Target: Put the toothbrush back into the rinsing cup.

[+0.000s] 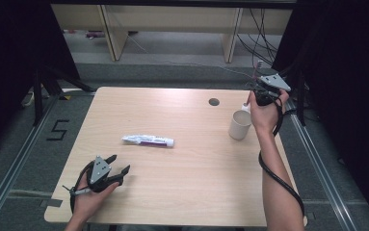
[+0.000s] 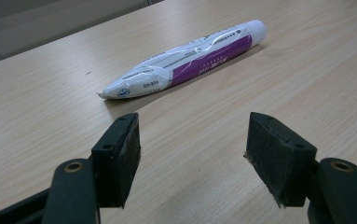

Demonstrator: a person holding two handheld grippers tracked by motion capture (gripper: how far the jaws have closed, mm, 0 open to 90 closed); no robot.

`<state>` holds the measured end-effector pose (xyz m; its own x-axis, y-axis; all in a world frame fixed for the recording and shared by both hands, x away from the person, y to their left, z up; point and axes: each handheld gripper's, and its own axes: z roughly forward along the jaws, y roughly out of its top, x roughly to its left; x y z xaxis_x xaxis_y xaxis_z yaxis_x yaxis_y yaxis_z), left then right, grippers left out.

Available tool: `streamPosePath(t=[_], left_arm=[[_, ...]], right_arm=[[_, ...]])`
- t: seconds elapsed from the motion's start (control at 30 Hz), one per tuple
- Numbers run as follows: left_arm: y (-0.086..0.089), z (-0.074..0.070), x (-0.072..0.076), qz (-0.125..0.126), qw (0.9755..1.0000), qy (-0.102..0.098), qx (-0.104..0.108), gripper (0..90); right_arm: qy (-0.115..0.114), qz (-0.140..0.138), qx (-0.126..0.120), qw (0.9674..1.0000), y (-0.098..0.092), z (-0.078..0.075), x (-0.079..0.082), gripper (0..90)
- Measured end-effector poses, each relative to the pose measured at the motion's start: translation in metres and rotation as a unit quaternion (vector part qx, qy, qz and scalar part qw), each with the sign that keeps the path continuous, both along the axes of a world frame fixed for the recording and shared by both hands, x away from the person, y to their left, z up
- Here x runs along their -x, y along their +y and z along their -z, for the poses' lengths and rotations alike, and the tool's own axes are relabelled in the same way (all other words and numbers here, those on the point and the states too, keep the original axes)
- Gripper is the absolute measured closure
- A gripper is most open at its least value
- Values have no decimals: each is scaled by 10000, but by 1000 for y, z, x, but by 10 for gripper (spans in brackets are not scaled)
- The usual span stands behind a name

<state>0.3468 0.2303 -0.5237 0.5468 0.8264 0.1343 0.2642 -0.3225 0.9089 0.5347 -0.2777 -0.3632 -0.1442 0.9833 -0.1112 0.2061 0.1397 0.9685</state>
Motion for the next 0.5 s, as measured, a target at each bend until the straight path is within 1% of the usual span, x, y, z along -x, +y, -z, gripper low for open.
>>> streamPosePath(t=[0.03, 0.07, 0.33, 0.5], left_arm=[[0, 0, 0, 31, 10000, 9, 2, 348], [0, 0, 0, 18, 10000, 0, -14, 349], [0, 0, 0, 15, 10000, -25, 24, 348], [0, 0, 0, 23, 10000, -9, 3, 348]], right_arm=[[-49, -3, 64, 10000, -1, 1, -1, 806], [-29, 9, 25, 10000, 0, 2, -2, 806], [74, 46, -53, 9999, 1, 7, -8, 806], [66, 54, 16, 10000, -1, 10, -11, 806]])
